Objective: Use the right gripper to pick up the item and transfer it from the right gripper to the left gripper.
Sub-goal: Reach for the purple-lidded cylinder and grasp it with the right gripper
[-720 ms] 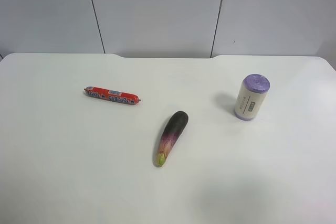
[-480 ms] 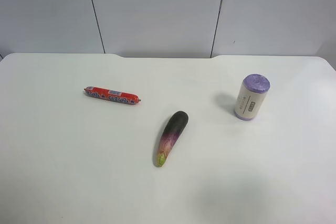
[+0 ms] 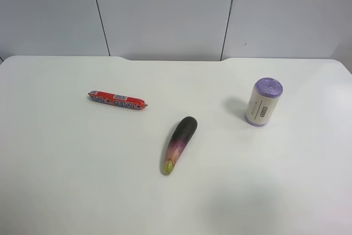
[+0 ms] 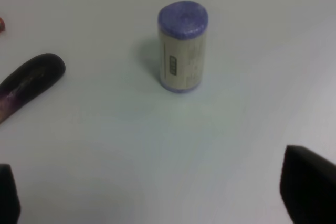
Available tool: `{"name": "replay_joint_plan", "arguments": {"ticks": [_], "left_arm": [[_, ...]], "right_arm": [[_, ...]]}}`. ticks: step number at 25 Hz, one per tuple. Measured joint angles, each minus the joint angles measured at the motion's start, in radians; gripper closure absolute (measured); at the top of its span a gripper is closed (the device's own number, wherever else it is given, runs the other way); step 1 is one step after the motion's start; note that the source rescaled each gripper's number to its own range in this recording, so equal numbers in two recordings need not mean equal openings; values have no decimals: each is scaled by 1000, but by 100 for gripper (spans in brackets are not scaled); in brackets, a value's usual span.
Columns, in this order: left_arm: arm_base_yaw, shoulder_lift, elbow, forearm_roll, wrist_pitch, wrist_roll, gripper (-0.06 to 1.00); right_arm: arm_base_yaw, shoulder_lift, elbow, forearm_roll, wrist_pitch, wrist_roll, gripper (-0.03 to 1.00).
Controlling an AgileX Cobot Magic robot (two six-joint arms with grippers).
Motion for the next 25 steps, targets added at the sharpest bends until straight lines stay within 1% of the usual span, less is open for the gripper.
{"name": "replay_joint_plan", "arguments": {"ticks": [21, 25], "left_arm": [[0, 0, 0, 0, 0, 0, -6], [0, 0, 0, 0, 0, 0, -6]], "right_arm": [[0, 0, 0, 9, -15, 4, -3], [0, 0, 0, -1, -22, 47, -3]]}}
